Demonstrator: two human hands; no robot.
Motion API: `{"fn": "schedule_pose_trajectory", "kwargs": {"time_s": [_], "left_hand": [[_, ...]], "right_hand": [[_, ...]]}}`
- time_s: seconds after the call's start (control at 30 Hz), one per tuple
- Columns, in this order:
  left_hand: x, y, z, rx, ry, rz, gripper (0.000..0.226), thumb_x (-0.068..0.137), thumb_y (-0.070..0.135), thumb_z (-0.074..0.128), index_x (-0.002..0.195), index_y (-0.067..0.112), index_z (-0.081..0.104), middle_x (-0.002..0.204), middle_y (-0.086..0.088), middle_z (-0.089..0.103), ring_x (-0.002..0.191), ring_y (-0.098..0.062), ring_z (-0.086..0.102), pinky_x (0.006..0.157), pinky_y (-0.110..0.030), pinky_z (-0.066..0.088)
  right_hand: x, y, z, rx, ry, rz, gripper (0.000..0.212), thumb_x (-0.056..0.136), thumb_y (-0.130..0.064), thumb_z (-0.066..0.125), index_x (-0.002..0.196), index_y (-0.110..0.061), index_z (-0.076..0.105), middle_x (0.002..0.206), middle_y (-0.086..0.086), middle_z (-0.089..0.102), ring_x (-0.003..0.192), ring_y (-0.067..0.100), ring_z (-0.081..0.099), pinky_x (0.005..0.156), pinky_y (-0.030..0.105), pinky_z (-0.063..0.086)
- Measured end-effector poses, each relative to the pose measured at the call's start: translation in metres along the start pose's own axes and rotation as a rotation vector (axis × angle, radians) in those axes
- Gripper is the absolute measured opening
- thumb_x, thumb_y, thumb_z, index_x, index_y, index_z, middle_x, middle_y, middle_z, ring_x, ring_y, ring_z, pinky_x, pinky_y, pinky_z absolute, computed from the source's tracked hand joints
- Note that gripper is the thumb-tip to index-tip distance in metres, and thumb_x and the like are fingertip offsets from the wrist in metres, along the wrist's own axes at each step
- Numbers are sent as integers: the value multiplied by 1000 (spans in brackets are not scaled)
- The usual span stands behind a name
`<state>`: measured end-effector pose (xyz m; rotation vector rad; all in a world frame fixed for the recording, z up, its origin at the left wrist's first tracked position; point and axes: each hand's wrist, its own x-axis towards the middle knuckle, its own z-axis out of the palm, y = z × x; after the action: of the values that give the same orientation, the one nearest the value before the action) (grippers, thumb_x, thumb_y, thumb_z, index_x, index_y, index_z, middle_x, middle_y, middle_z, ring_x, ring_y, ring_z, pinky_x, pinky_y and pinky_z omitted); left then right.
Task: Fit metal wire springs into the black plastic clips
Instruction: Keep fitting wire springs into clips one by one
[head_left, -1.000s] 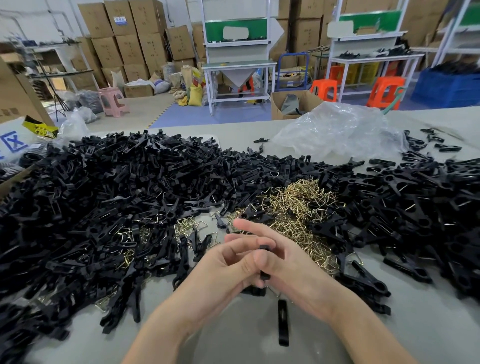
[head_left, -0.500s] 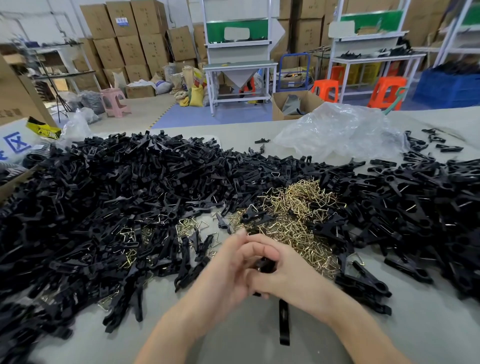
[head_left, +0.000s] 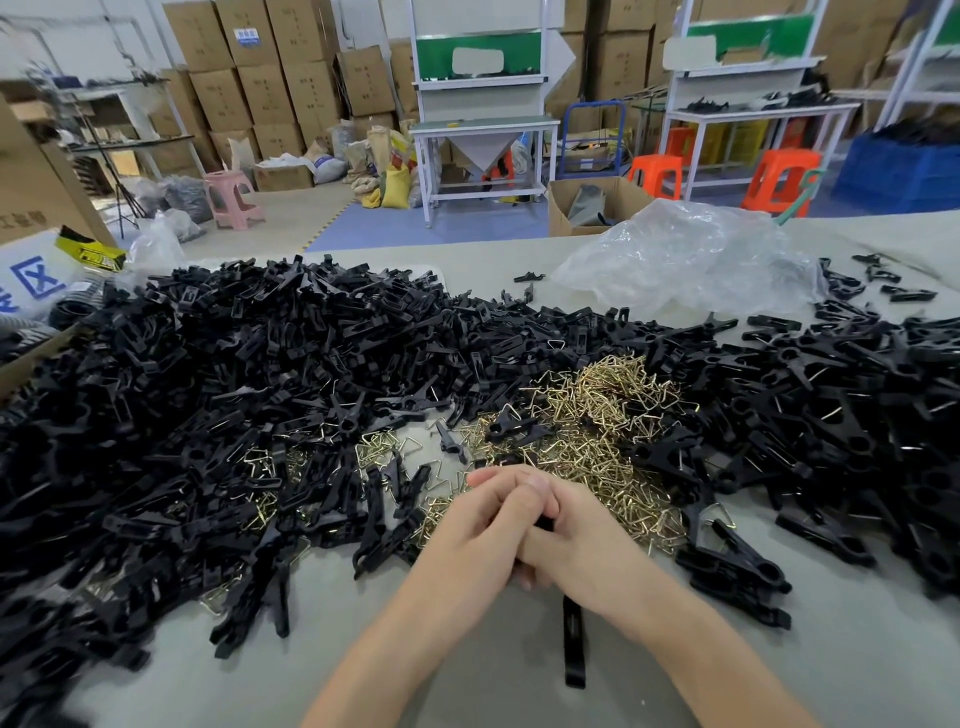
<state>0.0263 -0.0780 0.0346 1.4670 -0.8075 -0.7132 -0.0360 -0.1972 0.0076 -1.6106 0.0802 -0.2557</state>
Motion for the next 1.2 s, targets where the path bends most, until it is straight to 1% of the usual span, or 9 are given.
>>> {"fn": "schedule_pose_trajectory", "kwargs": {"time_s": [0.23, 0.47, 0.57, 0.67, 0.73, 0.83, 0.97, 1.07, 1.2], "left_hand": [[-2, -2, -2, 63, 28, 35, 31, 95, 43, 47, 84, 18, 62, 78, 7, 63, 67, -10, 57, 59, -23, 49], [-3, -9, -4, 105, 217, 147, 32, 86, 59, 49, 97, 32, 62, 73, 9, 66, 61, -7, 59, 51, -30, 49], [-3, -15, -4, 255, 311, 206, 32, 88, 67, 42, 105, 44, 56, 67, 10, 67, 52, -6, 60, 48, -24, 48], [-3, -20, -11, 529, 394, 292, 46, 94, 75, 22, 115, 46, 51, 68, 8, 68, 52, -9, 65, 49, -33, 52], [-1, -22, -19, 583, 485, 301, 41, 98, 68, 18, 111, 48, 51, 68, 9, 68, 51, -7, 63, 50, -37, 52], [1, -22, -32, 628, 645, 258, 32, 100, 57, 21, 103, 47, 51, 70, 15, 67, 53, -7, 60, 52, -33, 48], [2, -23, -44, 715, 761, 149, 25, 101, 44, 29, 103, 37, 53, 67, 10, 62, 63, -12, 60, 64, -43, 50], [5, -26, -48, 899, 795, 100, 19, 101, 29, 44, 107, 22, 61, 84, 10, 64, 79, -17, 54, 77, -40, 44], [3, -31, -48, 1238, 711, -50, 26, 95, 31, 57, 115, 19, 68, 109, -2, 63, 99, -26, 55, 86, -40, 40]], "right_hand": [[2, -4, 3, -12, -2, -6, 43, 75, -24, 65, 117, -36, 68, 83, -5, 71, 63, 8, 64, 55, 22, 53], [1, -4, 5, -94, 69, -39, 24, 88, -28, 72, 110, -36, 70, 105, 2, 76, 96, 29, 72, 86, 32, 59], [-3, -4, 4, -239, 33, -39, 24, 89, -48, 62, 111, -41, 67, 100, -7, 77, 87, 15, 74, 80, 27, 60], [-6, -3, -3, -447, 185, -124, 26, 94, -60, 52, 102, -39, 66, 86, -15, 74, 71, 4, 70, 65, 18, 53], [-3, -8, -13, -306, 344, -103, 41, 92, -70, 48, 93, -33, 65, 76, -8, 73, 64, 7, 68, 65, 26, 56], [4, -26, -52, 233, 589, -166, 54, 87, -64, 49, 95, -13, 63, 64, -4, 64, 54, 9, 60, 55, 19, 53], [-6, -49, -114, 916, 648, -401, 66, 78, -55, 61, 117, -2, 66, 118, 8, 75, 111, 12, 70, 87, 15, 55], [-12, -38, -117, 916, 636, -373, 80, 80, -57, 61, 137, -1, 52, 132, 5, 69, 124, 15, 64, 96, 19, 53], [-4, -31, -85, 697, 528, -195, 45, 96, -43, 58, 130, -15, 62, 116, 6, 74, 103, 20, 72, 85, 29, 60]]}}
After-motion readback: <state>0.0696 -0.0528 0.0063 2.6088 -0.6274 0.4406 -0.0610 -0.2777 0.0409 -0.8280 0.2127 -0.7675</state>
